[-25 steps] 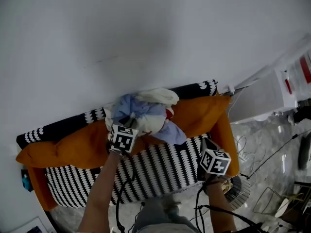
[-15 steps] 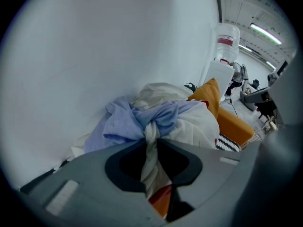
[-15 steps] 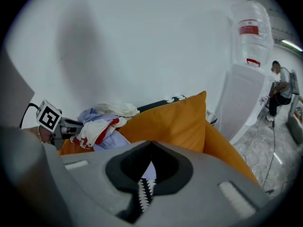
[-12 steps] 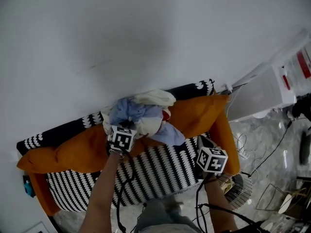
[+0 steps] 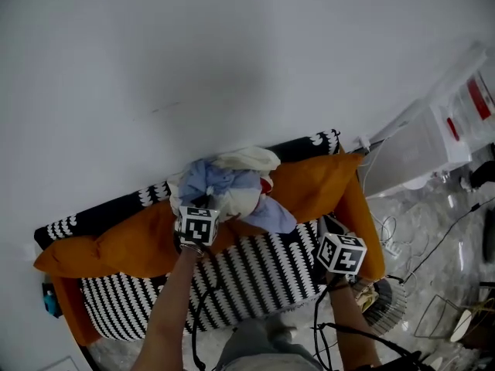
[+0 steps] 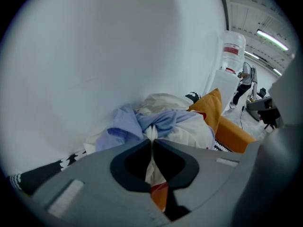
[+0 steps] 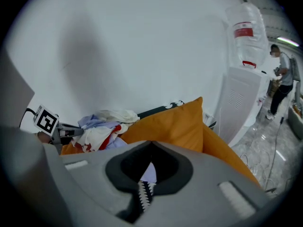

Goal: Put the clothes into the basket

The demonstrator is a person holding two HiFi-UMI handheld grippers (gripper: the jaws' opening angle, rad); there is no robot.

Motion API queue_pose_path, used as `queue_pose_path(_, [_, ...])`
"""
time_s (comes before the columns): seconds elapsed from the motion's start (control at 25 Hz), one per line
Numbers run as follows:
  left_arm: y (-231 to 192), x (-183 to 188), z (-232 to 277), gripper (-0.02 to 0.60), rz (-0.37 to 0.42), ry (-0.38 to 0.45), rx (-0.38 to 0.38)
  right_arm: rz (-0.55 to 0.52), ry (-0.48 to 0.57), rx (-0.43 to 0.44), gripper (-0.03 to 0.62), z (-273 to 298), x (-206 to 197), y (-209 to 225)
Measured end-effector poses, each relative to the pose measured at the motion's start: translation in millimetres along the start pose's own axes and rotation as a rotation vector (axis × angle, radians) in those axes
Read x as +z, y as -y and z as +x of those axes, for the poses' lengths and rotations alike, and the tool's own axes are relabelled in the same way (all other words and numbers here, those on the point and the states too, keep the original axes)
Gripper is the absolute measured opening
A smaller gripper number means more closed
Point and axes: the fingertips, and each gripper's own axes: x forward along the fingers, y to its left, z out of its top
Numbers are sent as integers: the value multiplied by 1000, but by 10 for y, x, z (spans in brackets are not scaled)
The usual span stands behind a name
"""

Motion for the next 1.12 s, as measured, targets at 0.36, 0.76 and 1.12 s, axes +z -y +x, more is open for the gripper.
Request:
queue_pose_path(0.36, [298, 724, -752, 21, -24, 232, -5, 3, 98, 7, 3, -470, 194, 70])
queue_pose_path(0.76, [1093, 1443, -1735, 21, 52, 432, -37, 20, 257, 17, 3, -1384, 383, 272])
queue_pose_path(1.12, [2079, 1949, -2489, 20, 139, 560, -115, 39, 357, -55, 3, -2331, 332, 844])
